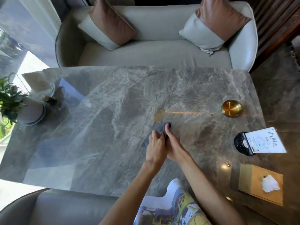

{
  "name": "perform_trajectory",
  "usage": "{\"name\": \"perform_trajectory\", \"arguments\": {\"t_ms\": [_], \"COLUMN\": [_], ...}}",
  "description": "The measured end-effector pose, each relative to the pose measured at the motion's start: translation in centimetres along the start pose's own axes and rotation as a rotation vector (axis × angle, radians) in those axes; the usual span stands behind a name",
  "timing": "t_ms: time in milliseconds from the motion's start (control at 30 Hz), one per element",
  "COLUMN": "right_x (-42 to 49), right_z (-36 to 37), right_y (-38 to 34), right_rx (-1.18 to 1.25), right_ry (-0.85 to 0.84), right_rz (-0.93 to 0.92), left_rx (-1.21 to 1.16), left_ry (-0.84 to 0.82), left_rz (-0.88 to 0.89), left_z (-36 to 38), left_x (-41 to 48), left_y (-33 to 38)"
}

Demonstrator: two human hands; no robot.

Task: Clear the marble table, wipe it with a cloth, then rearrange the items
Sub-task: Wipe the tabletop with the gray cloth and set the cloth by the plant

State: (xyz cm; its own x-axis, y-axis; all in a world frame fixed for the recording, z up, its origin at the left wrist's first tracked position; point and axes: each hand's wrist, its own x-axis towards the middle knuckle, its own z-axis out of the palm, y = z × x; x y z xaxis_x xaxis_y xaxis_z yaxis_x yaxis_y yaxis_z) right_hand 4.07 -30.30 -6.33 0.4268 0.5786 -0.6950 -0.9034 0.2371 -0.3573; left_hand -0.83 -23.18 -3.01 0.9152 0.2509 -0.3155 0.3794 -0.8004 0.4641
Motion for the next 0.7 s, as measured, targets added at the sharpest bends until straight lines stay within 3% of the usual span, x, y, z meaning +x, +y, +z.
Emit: {"name": "perform_trajectory", "arguments": {"t_ms": [100,200,433,700], "right_x": [0.6,1.3,2.3,4.9], "right_z": [1.7,2.3,4.1,3.5], "right_y": [0.1,0.3,1.6,1.5], "right_rx": [-0.024,0.116,0.389,0.449], "right_ry": [0.046,0.100,0.265,0.352], "right_rz": [-0.001,-0.088,-0.394,-0.481], "left_rx": [0.143,0.114,0.220,0.036], "left_ry": [0.009,0.007,-0.119,-0.173], "left_rz": [0.104,0.252,0.622,0.675], "left_z": [-0.9,-2.0,-3.0,-2.5], "left_x": [0.3,1.1,2.9,5.7], "left_y": [-1.0,-3.0,-5.7,-6.8]}}
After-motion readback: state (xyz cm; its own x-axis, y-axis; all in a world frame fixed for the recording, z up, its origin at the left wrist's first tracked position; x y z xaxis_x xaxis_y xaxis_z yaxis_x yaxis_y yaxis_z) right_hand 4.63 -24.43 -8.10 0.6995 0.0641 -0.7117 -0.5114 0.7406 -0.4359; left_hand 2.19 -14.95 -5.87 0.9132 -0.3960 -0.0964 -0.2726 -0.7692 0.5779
